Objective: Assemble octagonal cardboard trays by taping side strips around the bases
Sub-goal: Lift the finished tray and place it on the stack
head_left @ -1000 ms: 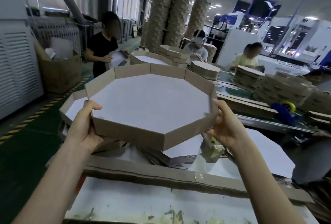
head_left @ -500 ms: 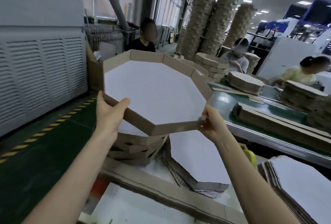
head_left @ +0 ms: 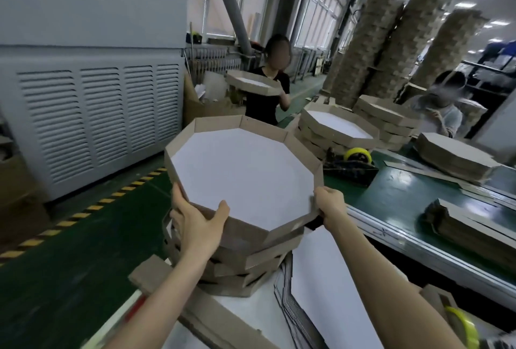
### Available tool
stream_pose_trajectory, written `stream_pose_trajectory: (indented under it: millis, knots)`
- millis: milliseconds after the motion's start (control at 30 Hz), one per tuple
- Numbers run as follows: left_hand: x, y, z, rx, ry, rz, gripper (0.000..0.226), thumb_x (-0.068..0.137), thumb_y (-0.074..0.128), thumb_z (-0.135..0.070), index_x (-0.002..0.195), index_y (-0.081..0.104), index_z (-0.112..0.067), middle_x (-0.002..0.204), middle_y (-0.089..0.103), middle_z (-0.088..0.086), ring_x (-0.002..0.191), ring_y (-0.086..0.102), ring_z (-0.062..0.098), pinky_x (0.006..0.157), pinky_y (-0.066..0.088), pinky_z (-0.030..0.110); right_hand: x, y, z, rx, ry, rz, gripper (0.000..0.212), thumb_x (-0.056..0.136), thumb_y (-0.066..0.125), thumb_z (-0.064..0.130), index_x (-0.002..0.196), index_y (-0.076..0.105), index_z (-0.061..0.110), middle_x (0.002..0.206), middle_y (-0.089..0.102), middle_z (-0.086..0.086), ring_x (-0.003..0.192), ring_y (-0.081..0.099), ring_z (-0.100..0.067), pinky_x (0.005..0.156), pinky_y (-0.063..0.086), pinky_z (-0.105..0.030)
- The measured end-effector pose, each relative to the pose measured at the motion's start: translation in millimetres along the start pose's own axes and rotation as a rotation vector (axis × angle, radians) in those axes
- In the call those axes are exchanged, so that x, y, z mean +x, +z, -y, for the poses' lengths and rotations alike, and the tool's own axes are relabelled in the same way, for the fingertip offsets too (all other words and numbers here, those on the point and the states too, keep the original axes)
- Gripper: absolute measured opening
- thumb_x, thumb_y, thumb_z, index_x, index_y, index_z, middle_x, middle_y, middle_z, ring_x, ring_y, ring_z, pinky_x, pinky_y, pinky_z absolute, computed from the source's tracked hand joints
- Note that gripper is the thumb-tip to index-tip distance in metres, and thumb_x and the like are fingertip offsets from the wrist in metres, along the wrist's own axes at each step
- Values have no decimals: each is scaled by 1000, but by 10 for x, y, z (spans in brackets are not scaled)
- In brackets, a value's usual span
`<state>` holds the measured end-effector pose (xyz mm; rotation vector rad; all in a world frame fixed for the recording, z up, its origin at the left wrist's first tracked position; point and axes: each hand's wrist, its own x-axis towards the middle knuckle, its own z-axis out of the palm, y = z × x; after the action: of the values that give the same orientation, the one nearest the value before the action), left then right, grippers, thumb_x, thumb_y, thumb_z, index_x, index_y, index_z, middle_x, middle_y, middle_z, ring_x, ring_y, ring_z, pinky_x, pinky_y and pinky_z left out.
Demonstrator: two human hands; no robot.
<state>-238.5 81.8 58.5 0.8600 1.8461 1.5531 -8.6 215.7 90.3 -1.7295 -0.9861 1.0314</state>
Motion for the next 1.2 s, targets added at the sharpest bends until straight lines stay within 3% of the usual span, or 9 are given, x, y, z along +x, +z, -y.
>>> stream_pose_trajectory:
  millis: [33, 167, 267, 400, 567, 767, 900, 1000, 1200]
  knots:
    - [27, 37, 46, 39, -15, -15, 100, 83, 71, -40, 149, -3, -38, 152, 21, 12, 136, 30, 38, 108, 30, 55, 54, 29, -34, -31, -11, 7, 20, 95, 46, 6, 89, 53, -11, 69, 45, -6, 59, 37, -20, 52, 28, -27]
    - [37, 154, 257, 271, -1, -43, 104, 81, 70, -43, 151, -6, -31, 158, 8, 13, 144, 13, 37, 114, 13, 56, 221, 79, -242, -163, -15, 25, 24, 94, 43, 5, 71, 45, 10, 64, 36, -9, 55, 27, -19, 54, 21, -29]
    - [-11, 216, 383, 537, 379, -20, 93, 81, 65, -57, 150, 4, -40, 160, -1, -3, 148, -6, 27, 114, -7, 52, 307, 83, -305, -238, -25, 28, 37, 91, 41, 3, 58, 29, 15, 56, 27, -4, 53, 23, -18, 52, 18, -29]
    - [-35, 276, 251, 831, 853, 358, 59, 76, 48, -79, 121, 60, -43, 127, 57, -22, 139, 34, 14, 112, -8, 41, 386, 103, -235, -323, -45, 59, 38, 93, 43, 8, 58, 31, 15, 52, 27, -1, 48, 23, -18, 47, 19, -27]
    - [-146, 459, 151, 873, 808, 566, 17, 94, 51, -33, 107, 61, -31, 104, 69, -12, 99, 58, 12, 87, 34, 26, 493, 83, -258, -354, -81, 54, 37, 95, 48, 12, 61, 33, 14, 53, 25, -3, 49, 21, -19, 50, 17, -27]
    - [-189, 507, 142, 834, 793, 575, 15, 96, 47, -31, 106, 57, -32, 104, 66, -12, 94, 58, 14, 74, 30, 26, 538, 53, -267, -263, -59, 71, 19, 95, 48, 9, 77, 52, 13, 56, 28, -3, 50, 23, -18, 48, 19, -26]
    - [-188, 584, 126, 854, 788, 614, 13, 94, 47, -34, 103, 54, -29, 102, 64, -10, 93, 57, 14, 68, 31, 30, 470, 42, -277, -108, -16, 102, 30, 93, 47, 3, 101, 66, 24, 84, 69, -3, 67, 60, -24, 52, 46, -29]
    - [-216, 680, 115, 914, 780, 635, 12, 90, 48, -31, 100, 51, -25, 99, 63, -6, 92, 58, 18, 70, 42, 32, 436, 46, -300, -71, 77, 161, 53, 92, 39, 1, 139, 51, 22, 111, 67, -7, 71, 58, -22, 49, 46, -26]
    - [-202, 715, 129, 946, 768, 648, 10, 89, 51, -32, 90, 49, -23, 94, 61, -6, 91, 57, 18, 66, 39, 31, 417, 21, -315, -22, 141, 208, 57, 94, 40, 3, 147, 40, 24, 121, 61, -7, 89, 61, -27, 80, 57, -44]
